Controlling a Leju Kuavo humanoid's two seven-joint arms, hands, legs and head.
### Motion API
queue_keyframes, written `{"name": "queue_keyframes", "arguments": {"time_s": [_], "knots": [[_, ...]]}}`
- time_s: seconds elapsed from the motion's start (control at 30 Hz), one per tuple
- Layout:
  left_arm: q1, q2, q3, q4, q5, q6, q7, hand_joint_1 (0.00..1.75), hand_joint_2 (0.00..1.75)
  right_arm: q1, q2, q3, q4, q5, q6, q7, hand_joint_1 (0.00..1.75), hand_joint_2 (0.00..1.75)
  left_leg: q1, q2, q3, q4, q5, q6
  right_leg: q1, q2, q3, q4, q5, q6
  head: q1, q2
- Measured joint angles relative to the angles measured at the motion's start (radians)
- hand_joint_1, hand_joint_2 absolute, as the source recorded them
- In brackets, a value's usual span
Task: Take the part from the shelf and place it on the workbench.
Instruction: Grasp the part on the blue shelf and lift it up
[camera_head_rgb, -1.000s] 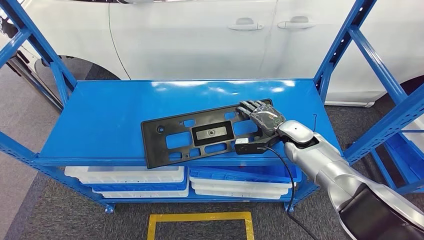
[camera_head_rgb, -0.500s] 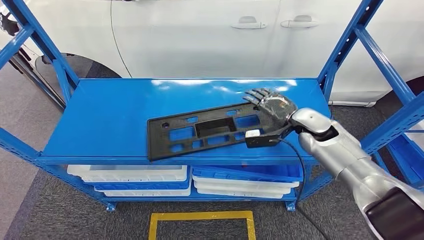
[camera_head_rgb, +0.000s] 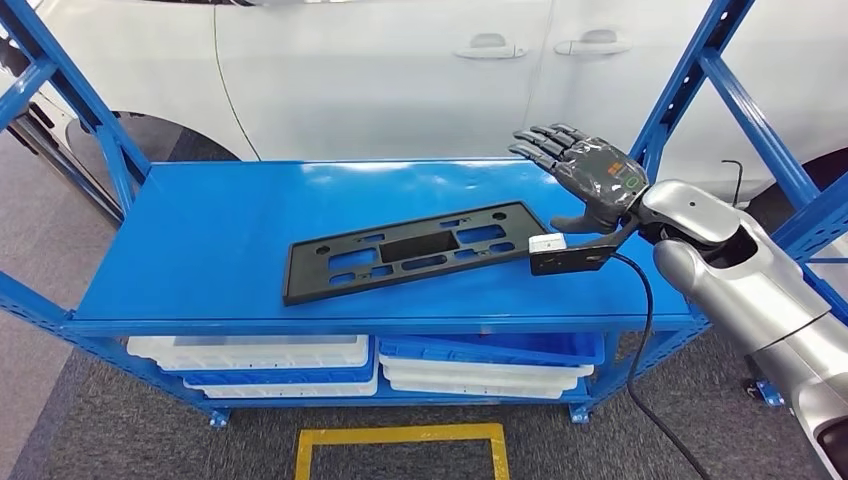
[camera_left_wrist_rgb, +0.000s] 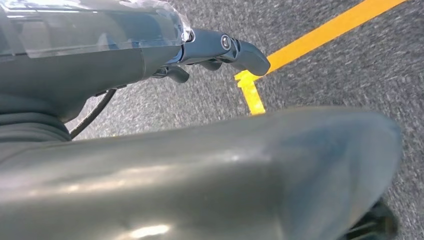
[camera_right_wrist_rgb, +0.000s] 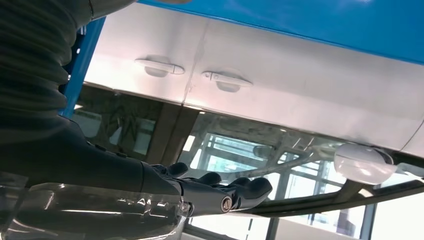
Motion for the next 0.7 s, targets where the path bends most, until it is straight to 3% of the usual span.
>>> {"name": "queue_keyframes", "arguments": {"time_s": [0.13, 0.2, 0.27, 0.3, 0.33, 0.37, 0.4, 0.47, 0.5, 0.6, 0.67, 0.7], "knots": [[-0.002, 0.000, 0.000, 0.000, -0.001, 0.002, 0.003, 0.00, 0.00, 0.089, -0.051, -0.010, -0.064, 0.006, -0.050, 0.016, 0.00, 1.75, 0.003, -0.003, 0.011, -0.022, 0.006, 0.022, -0.002, -0.003, -0.001, 0.009, -0.013, 0.022, 0.000, 0.000], [-0.002, -0.001, 0.000, 0.000, 0.004, 0.005, 0.002, 0.00, 0.00, 0.128, -0.070, -0.017, -0.090, 0.022, -0.072, 0.028, 0.00, 1.75, 0.005, -0.002, 0.015, -0.030, 0.011, 0.029, -0.004, -0.003, -0.042, 0.100, -0.067, 0.029, 0.000, 0.000], [0.000, -0.002, 0.000, 0.000, 0.008, 0.009, -0.001, 0.00, 0.00, 0.170, -0.085, -0.019, -0.115, 0.041, -0.089, 0.042, 0.00, 1.75, 0.005, -0.001, 0.015, -0.030, 0.010, 0.031, -0.006, -0.003, -0.108, 0.235, -0.124, 0.034, 0.000, 0.000], [0.002, -0.002, 0.000, 0.000, 0.009, 0.010, -0.002, 0.00, 0.00, 0.193, -0.092, -0.020, -0.129, 0.047, -0.092, 0.049, 0.00, 1.75, 0.005, -0.001, 0.015, -0.030, 0.009, 0.032, -0.007, -0.003, -0.127, 0.272, -0.130, 0.036, 0.000, 0.000], [0.003, -0.002, 0.000, 0.000, 0.009, 0.010, -0.002, 0.00, 0.00, 0.213, -0.097, -0.022, -0.142, 0.051, -0.093, 0.055, 0.00, 1.75, 0.005, -0.001, 0.016, -0.029, 0.008, 0.031, -0.009, -0.003, -0.128, 0.270, -0.117, 0.038, 0.000, 0.000], [0.004, -0.002, 0.000, 0.000, 0.009, 0.009, -0.002, 0.00, 0.00, 0.230, -0.103, -0.025, -0.158, 0.054, -0.094, 0.061, 0.00, 1.75, 0.005, -0.002, 0.017, -0.026, 0.006, 0.029, -0.012, -0.003, -0.109, 0.226, -0.086, 0.038, 0.000, 0.000], [0.004, -0.003, 0.000, 0.000, 0.008, 0.008, -0.002, 0.00, 0.00, 0.244, -0.108, -0.030, -0.173, 0.058, -0.095, 0.068, 0.00, 1.75, 0.005, -0.002, 0.017, -0.023, 0.003, 0.026, -0.014, -0.004, -0.074, 0.154, -0.048, 0.039, 0.000, 0.000], [0.003, -0.004, 0.000, 0.000, 0.006, 0.005, -0.002, 0.00, 0.00, 0.271, -0.116, -0.045, -0.200, 0.071, -0.102, 0.080, 0.00, 1.75, 0.002, -0.003, 0.016, -0.013, -0.006, 0.017, -0.013, -0.003, -0.016, 0.036, -0.005, 0.033, 0.000, 0.000], [0.003, -0.005, 0.000, 0.000, 0.005, 0.004, -0.002, 0.00, 0.00, 0.287, -0.119, -0.053, -0.211, 0.080, -0.109, 0.085, 0.00, 1.75, 0.000, -0.004, 0.015, -0.010, -0.008, 0.013, -0.010, -0.002, -0.004, 0.010, 0.000, 0.028, 0.000, 0.000], [0.002, -0.005, 0.000, 0.000, 0.000, 0.000, -0.002, 0.00, 0.00, 0.333, -0.121, -0.067, -0.237, 0.110, -0.130, 0.095, 0.00, 1.75, 0.000, -0.004, 0.016, -0.008, -0.014, -0.002, -0.009, -0.001, -0.003, 0.004, -0.002, 0.009, 0.000, 0.000], [0.000, -0.006, 0.000, 0.000, -0.002, -0.001, -0.002, 0.00, 0.00, 0.349, -0.119, -0.073, -0.245, 0.128, -0.136, 0.098, 0.00, 1.75, 0.001, -0.002, -0.001, 0.034, -0.045, -0.012, -0.013, -0.002, -0.001, 0.001, -0.001, -0.004, 0.000, 0.000], [-0.001, -0.006, 0.000, 0.000, -0.002, -0.001, -0.002, 0.00, 0.00, 0.355, -0.117, -0.074, -0.248, 0.137, -0.139, 0.099, 0.00, 1.75, 0.002, -0.002, -0.024, 0.086, -0.075, -0.017, -0.013, -0.003, -0.001, 0.000, -0.001, -0.008, 0.000, 0.000]]}}
